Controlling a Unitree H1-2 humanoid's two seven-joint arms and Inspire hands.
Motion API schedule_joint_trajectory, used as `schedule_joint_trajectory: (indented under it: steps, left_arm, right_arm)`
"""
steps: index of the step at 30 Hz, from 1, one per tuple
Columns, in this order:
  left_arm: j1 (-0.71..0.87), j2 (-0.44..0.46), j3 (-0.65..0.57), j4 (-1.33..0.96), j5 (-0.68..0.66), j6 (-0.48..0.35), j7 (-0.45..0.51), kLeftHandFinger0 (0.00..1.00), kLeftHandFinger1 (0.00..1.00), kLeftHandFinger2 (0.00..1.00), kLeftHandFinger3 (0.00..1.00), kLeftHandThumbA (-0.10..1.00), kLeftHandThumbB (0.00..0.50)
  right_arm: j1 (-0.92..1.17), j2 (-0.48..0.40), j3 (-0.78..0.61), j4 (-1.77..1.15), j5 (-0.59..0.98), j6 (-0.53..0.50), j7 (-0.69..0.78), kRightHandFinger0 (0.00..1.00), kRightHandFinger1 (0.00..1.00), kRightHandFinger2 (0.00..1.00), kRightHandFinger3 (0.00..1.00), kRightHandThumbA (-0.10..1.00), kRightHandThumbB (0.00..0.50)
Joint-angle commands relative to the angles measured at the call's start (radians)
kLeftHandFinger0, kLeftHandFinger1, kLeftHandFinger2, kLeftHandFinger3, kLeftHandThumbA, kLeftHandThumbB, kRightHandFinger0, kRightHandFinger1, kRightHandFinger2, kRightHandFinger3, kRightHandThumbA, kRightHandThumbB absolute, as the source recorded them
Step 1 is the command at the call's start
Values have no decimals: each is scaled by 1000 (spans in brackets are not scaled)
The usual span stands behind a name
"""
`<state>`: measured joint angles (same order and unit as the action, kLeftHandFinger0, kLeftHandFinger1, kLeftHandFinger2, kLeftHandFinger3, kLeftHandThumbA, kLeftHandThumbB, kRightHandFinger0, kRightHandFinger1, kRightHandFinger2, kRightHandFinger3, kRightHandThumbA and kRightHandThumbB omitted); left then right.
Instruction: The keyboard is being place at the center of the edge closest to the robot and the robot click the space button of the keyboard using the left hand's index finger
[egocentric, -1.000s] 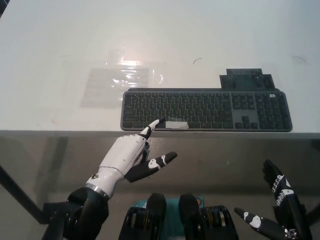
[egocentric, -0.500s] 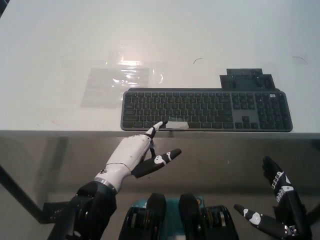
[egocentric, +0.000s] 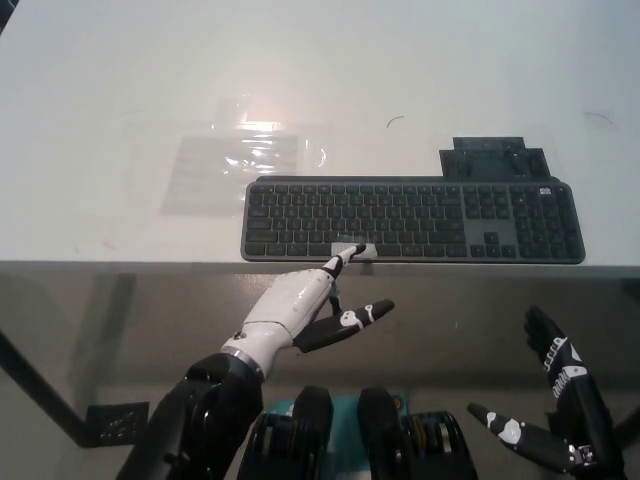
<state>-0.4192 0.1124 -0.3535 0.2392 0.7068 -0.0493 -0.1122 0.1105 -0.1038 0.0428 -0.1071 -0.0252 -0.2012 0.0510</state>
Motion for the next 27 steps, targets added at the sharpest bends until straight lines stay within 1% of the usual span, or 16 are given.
schedule_joint_trajectory:
  steps: [1,5,7,10,12,13,16,18,19,23,24,25,26,27]
  left_arm:
    - [-49,-3,-8,7,11,28,7,0,93,329,1000,1000,394]
    - [-64,-3,-5,40,10,36,15,0,87,324,1000,1000,400]
    - [-69,-2,-3,54,12,39,24,0,72,306,1000,1000,403]
    - [-79,3,0,84,6,24,40,0,39,268,1000,1000,392]
    - [-81,3,2,93,4,21,45,0,35,261,1000,1000,392]
    - [-84,4,3,101,3,21,49,0,31,252,1000,1000,398]
    - [-88,6,3,114,5,22,54,0,18,241,1000,1000,396]
    - [-91,7,2,116,4,25,50,0,26,253,1000,1000,389]
    - [-94,7,3,120,4,24,52,0,23,247,1000,1000,398]
    - [-106,11,3,137,5,21,56,0,53,282,1000,1000,396]
    - [-108,9,1,155,6,23,58,25,56,282,1000,1000,399]
    - [-106,9,-2,167,7,18,64,10,23,234,1000,1000,404]
    - [-102,10,-11,185,12,17,62,7,3,202,1000,1000,422]
    - [-98,11,-21,198,23,25,61,0,0,159,1000,1000,406]
  right_arm:
    - [-15,-6,-1,-25,-11,-47,5,1000,1000,1000,1000,1000,249]
    - [-18,-6,-2,-24,-13,-50,4,1000,1000,1000,1000,1000,255]
    - [-18,-5,-3,-24,-11,-50,5,1000,1000,1000,1000,1000,262]
    - [-21,-6,-4,-20,-7,-54,6,1000,1000,1000,1000,1000,268]
    - [-20,-6,-3,-25,-8,-48,6,1000,1000,1000,1000,1000,267]
    - [-23,-6,-2,-23,0,-51,10,1000,1000,1000,1000,1000,258]
    - [-23,-4,-2,-24,0,-44,9,1000,1000,1000,1000,1000,270]
    - [-21,-7,-2,-20,-13,-55,5,1000,1000,1000,1000,1000,259]
    - [-21,-7,-2,-22,-7,-52,8,1000,1000,1000,1000,1000,260]
    - [-26,-5,0,-24,-7,-42,9,1000,1000,1000,1000,1000,262]
    - [-25,-5,1,-20,-6,-46,10,1000,1000,1000,1000,1000,251]
    - [-26,-6,1,-22,-7,-45,10,1000,1000,1000,1000,1000,251]
    - [-25,-6,1,-26,-7,-41,11,1000,1000,1000,1000,1000,255]
    - [-27,-6,1,-27,-8,-39,10,1000,1000,1000,1000,1000,255]
